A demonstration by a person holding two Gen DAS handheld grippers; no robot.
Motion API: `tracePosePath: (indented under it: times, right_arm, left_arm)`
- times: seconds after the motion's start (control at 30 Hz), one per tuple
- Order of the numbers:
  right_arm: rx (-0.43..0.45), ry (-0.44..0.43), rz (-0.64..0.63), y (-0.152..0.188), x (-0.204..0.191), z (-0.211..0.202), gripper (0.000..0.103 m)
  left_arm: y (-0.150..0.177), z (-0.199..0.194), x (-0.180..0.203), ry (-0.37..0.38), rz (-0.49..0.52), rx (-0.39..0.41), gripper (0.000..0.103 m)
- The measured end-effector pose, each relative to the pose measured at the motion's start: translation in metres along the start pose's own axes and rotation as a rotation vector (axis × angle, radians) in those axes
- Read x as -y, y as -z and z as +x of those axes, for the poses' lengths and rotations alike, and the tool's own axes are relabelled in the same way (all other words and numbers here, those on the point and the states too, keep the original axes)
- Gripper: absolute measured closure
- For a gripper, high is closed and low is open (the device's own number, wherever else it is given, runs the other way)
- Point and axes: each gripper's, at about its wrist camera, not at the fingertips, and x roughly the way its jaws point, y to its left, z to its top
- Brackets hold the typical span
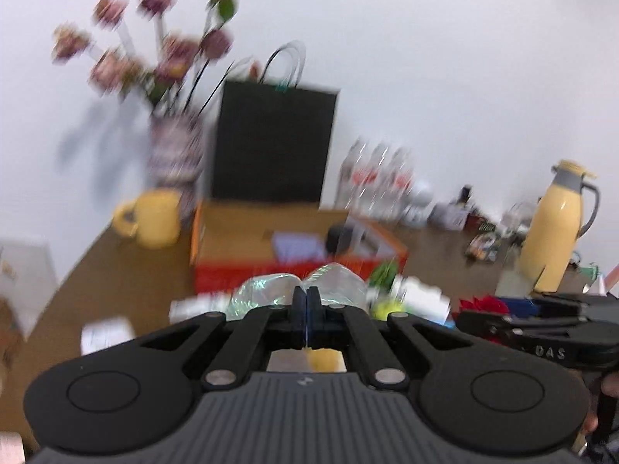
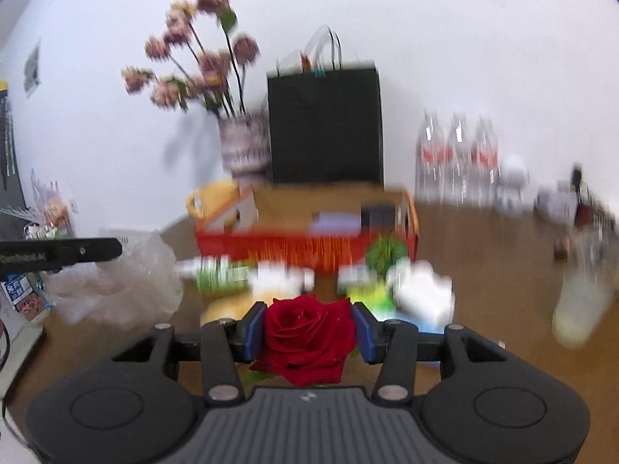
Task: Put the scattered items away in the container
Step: 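Carry the rose into the box with the right tool while the left tool drops bubble wrap in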
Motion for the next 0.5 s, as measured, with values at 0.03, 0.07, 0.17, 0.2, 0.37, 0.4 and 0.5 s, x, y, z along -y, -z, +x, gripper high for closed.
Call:
tracePosePath:
  times: [0.03,0.07,0.17,0.2,0.37,0.4,0.5]
  right_arm:
    - [0.023,-0.008,0.000,-0.014,0.001,0.003,0.057]
    - [0.047,-0.016,0.000,-0.028,0.003,0.006,0.057]
    - [0.074,-0.028,-0.011,-0.072,0.010,0.033,0.056]
    - [0.066,-0.021,-0.020,-0.085,0.013,0.047,0.056]
    - [-0.089,0.077,0.010,-0.129,0.043,0.160,0.054]
    - [-0.130,0.093,0.039,-0.130,0.051,0.182,0.054]
    - [-0.272,0.117,0.171,-0.126,0.077,0.243,0.041]
  left_arm:
    - [-0.014,0.008,0.000,0.002,0.010,0.015,0.102]
    - [-0.027,0.017,0.001,0.012,0.018,0.028,0.102]
    - [-0.076,0.056,0.000,0.054,0.011,0.054,0.102]
    - [-0.092,0.069,-0.001,0.067,0.000,0.056,0.102]
    - [-0.143,0.164,-0.003,0.044,-0.010,-0.025,0.102]
    - [-0.141,0.190,-0.007,0.022,-0.022,-0.042,0.102]
    - [-0.128,0.256,-0.020,-0.001,-0.061,-0.092,0.071]
